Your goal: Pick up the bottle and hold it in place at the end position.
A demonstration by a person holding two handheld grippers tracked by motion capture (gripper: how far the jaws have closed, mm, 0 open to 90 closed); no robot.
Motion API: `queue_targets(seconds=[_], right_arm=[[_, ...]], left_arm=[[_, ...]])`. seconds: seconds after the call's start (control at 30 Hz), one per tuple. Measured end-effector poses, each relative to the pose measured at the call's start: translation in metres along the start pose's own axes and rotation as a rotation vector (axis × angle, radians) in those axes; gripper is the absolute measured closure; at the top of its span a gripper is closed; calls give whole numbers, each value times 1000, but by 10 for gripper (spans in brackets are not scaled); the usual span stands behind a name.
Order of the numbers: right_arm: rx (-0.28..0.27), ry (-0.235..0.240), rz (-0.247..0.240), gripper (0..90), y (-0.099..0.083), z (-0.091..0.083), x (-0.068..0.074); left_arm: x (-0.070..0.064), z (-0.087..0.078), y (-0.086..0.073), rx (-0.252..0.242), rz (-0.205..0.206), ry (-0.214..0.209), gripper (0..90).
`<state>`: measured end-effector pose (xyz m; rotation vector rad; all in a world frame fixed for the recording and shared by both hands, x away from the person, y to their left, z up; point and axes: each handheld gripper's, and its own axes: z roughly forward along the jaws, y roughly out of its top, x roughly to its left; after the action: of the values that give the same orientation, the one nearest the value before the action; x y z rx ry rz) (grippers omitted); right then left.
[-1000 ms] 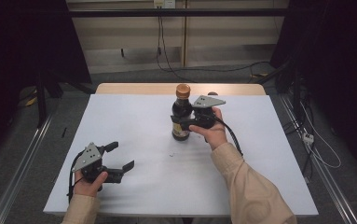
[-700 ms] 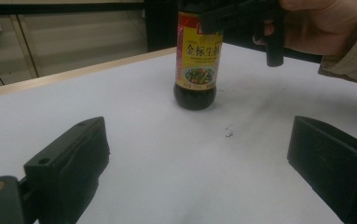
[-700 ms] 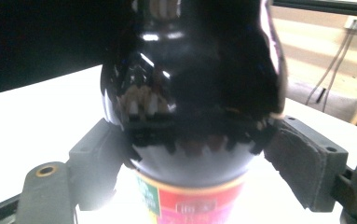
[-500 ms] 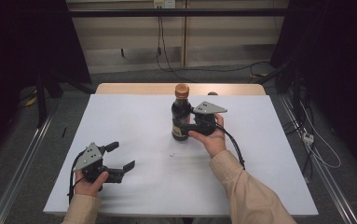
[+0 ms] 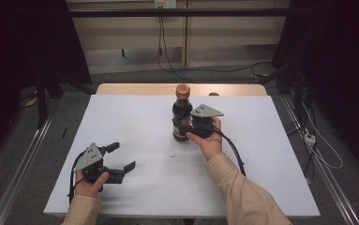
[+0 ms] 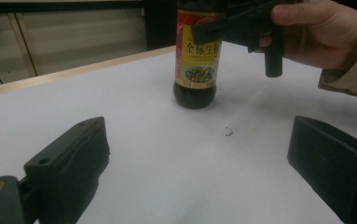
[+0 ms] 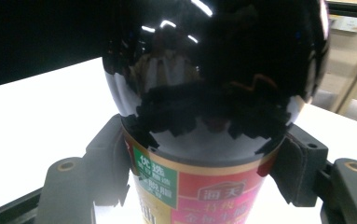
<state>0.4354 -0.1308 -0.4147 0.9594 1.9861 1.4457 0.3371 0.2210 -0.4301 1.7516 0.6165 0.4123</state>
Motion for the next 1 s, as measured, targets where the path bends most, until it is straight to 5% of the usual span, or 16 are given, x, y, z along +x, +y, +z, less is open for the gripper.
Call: queue_targets(seconds=[0.37, 0.53, 0.8, 1.0], right_arm=[[-6, 168, -44, 305, 0, 2, -25], [6, 142, -31, 298, 0, 0, -21], [11, 64, 69, 249, -9, 4, -11], [20, 61, 18, 300, -10, 5, -11]], left_arm=[[1, 1, 0, -2, -1, -2, 49], [-1, 2, 0, -1, -3, -9, 49], [-1, 4, 2, -7, -13, -9, 49], [1, 7, 5, 0, -20, -5, 49]])
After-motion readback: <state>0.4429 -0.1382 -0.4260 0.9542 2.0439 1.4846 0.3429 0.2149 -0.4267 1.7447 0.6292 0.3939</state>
